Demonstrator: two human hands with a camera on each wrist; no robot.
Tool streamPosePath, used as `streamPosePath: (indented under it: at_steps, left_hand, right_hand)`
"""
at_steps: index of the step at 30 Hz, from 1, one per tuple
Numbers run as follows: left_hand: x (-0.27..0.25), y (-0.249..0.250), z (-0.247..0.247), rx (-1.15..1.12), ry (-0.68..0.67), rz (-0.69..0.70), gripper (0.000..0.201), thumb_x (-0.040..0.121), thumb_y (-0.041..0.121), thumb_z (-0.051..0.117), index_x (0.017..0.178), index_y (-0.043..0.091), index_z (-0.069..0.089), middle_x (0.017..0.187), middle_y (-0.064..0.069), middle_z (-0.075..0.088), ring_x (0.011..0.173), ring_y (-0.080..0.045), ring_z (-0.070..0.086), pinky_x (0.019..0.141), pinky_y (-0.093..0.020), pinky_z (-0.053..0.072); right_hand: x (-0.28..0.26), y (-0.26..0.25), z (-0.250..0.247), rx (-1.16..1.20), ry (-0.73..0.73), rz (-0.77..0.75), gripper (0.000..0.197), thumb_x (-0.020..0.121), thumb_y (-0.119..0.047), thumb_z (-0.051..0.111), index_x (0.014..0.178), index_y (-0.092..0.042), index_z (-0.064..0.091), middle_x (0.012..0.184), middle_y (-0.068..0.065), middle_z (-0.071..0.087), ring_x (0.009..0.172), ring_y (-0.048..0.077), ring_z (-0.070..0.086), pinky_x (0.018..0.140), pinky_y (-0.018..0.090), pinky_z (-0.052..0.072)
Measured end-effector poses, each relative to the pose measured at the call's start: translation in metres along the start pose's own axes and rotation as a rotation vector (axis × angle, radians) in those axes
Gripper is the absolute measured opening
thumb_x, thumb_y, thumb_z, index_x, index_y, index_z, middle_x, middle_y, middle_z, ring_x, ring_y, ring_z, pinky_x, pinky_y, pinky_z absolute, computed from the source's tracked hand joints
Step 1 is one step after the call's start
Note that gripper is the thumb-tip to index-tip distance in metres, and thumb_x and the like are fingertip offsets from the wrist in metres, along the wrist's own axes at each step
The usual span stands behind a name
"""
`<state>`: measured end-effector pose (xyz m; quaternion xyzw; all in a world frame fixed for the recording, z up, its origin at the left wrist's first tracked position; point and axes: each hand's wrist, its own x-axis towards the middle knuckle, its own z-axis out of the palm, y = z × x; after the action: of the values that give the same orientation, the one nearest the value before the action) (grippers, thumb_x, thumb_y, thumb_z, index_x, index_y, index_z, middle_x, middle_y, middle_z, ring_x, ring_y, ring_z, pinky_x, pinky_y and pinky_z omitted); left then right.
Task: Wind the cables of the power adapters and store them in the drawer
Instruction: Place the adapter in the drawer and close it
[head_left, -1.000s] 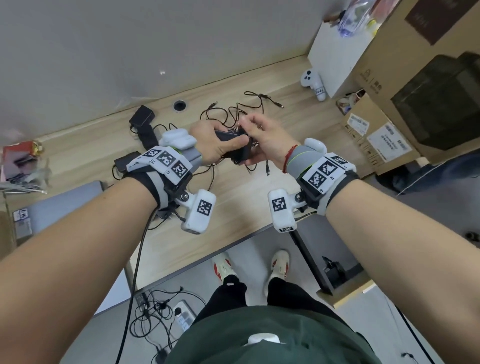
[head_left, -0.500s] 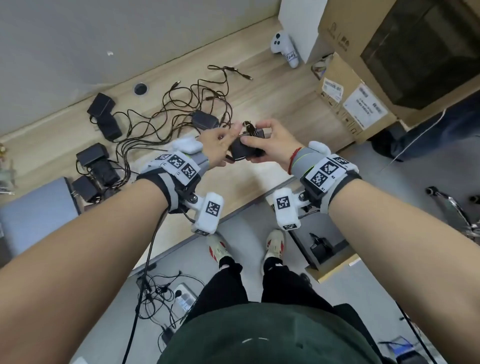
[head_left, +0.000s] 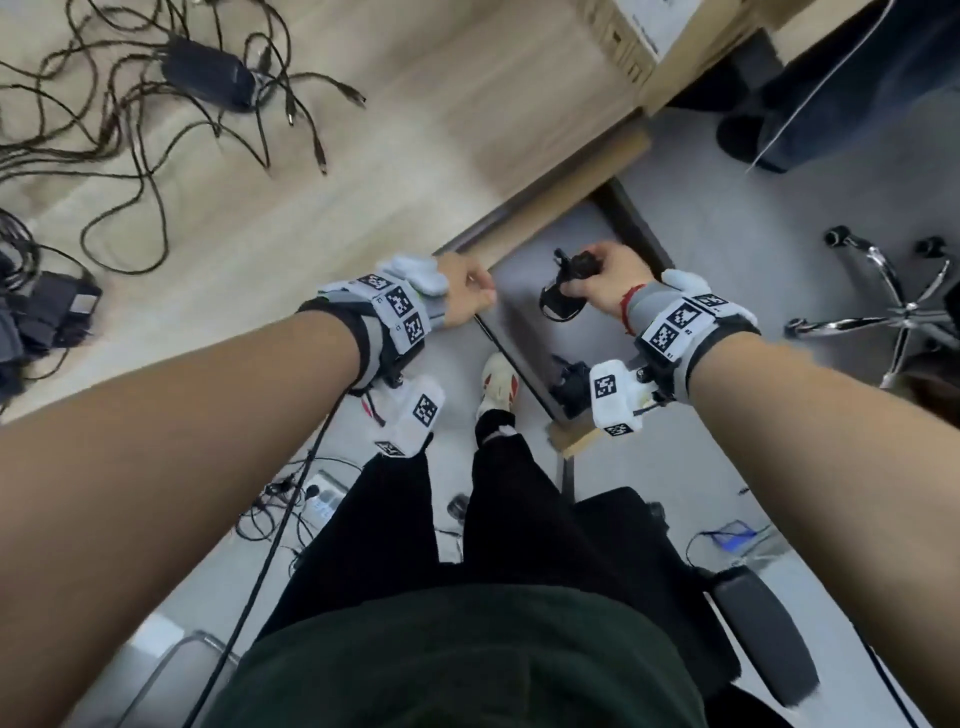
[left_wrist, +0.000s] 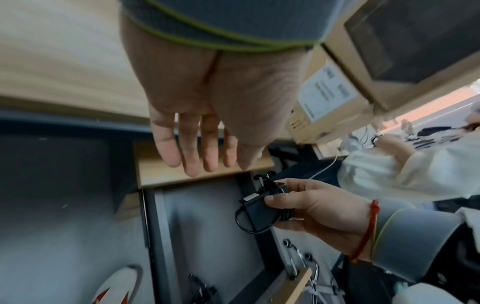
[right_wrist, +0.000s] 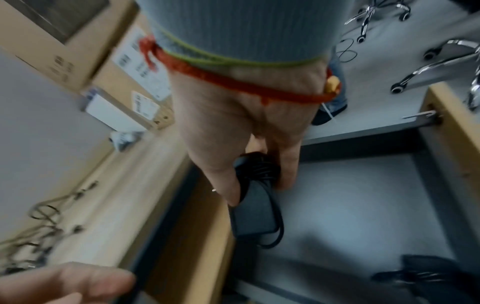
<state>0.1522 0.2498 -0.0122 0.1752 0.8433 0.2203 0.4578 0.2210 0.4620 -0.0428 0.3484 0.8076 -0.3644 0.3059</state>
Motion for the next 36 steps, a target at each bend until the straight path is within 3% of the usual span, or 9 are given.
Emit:
streamPosePath:
  at_steps: [3,7,9,14,18,22,27,32,36]
  left_hand:
    - [0.023,-0.004,0.04,0.046,0.009,-0.04,0.023,0.093,0.031,0.061,0.11,0.018,0.068,0.103,0.001,0.069,0.084,-0.017,0.062,0.068,-0.026,0.046]
    - [0.051,-0.007,0.082,0.115,-0.085,-0.081,0.021,0.092,0.034,0.062,0.108,0.023,0.068,0.102,0.003,0.07,0.089,-0.02,0.066,0.085,-0.033,0.054]
    - [0.063,-0.009,0.103,0.134,-0.096,-0.096,0.021,0.091,0.033,0.063,0.108,0.023,0.068,0.103,0.002,0.071,0.091,-0.02,0.067,0.088,-0.035,0.053]
    - [0.092,-0.012,0.141,0.194,-0.105,-0.083,0.028,0.092,0.036,0.06,0.118,0.026,0.064,0.113,0.006,0.067,0.1,-0.018,0.065,0.086,-0.027,0.049]
    - [0.112,-0.013,0.166,0.281,-0.134,-0.07,0.032,0.093,0.032,0.058,0.124,0.024,0.062,0.124,-0.002,0.062,0.106,-0.024,0.062,0.086,-0.03,0.047]
    - [0.127,-0.013,0.182,0.311,-0.158,-0.085,0.032,0.091,0.028,0.058,0.122,0.024,0.064,0.125,-0.003,0.062,0.107,-0.024,0.061,0.082,-0.027,0.043]
    - [0.136,-0.013,0.192,0.34,-0.16,-0.105,0.031,0.092,0.024,0.059,0.123,0.022,0.065,0.124,-0.003,0.062,0.109,-0.024,0.06,0.077,-0.024,0.036]
    - [0.138,-0.014,0.199,0.334,-0.152,-0.11,0.027,0.093,0.026,0.059,0.119,0.023,0.066,0.124,-0.003,0.062,0.112,-0.024,0.058,0.079,-0.023,0.034]
    - [0.139,-0.012,0.197,0.322,-0.165,-0.111,0.026,0.092,0.027,0.058,0.116,0.022,0.066,0.122,-0.001,0.063,0.109,-0.023,0.06,0.08,-0.024,0.037]
  right_hand:
    - [0.021,0.046,0.005,-0.113,0.021,0.063,0.051,0.079,-0.024,0.079,0.125,-0.014,0.059,0.122,0.01,0.066,0.113,0.028,0.061,0.096,0.031,0.046]
    - [0.048,0.097,0.021,-0.172,0.034,0.08,0.048,0.082,-0.015,0.074,0.127,-0.016,0.057,0.123,0.012,0.064,0.113,0.03,0.06,0.096,0.032,0.047]
    - [0.06,0.12,0.032,-0.183,0.036,0.091,0.045,0.082,-0.012,0.073,0.124,-0.021,0.058,0.121,0.01,0.065,0.111,0.03,0.061,0.095,0.032,0.047]
    - [0.097,0.159,0.048,-0.221,0.046,0.112,0.041,0.08,-0.013,0.072,0.116,-0.028,0.06,0.116,0.006,0.067,0.107,0.027,0.064,0.091,0.027,0.048]
    - [0.125,0.186,0.059,-0.303,0.029,0.12,0.045,0.079,-0.016,0.072,0.118,-0.032,0.057,0.122,0.008,0.06,0.111,0.031,0.06,0.098,0.032,0.046]
    - [0.138,0.202,0.067,-0.347,0.008,0.139,0.044,0.077,-0.019,0.07,0.114,-0.038,0.055,0.124,0.005,0.057,0.11,0.029,0.059,0.103,0.036,0.042]
    - [0.143,0.212,0.078,-0.39,-0.011,0.151,0.045,0.077,-0.018,0.069,0.115,-0.037,0.055,0.125,0.007,0.056,0.103,0.03,0.06,0.091,0.031,0.042]
    - [0.145,0.224,0.084,-0.451,-0.024,0.16,0.044,0.089,-0.011,0.062,0.129,-0.028,0.055,0.127,0.014,0.047,0.094,0.031,0.057,0.076,0.026,0.037]
    - [0.141,0.215,0.084,-0.466,-0.019,0.162,0.054,0.084,-0.009,0.061,0.132,-0.03,0.05,0.121,0.01,0.05,0.101,0.031,0.06,0.086,0.033,0.05]
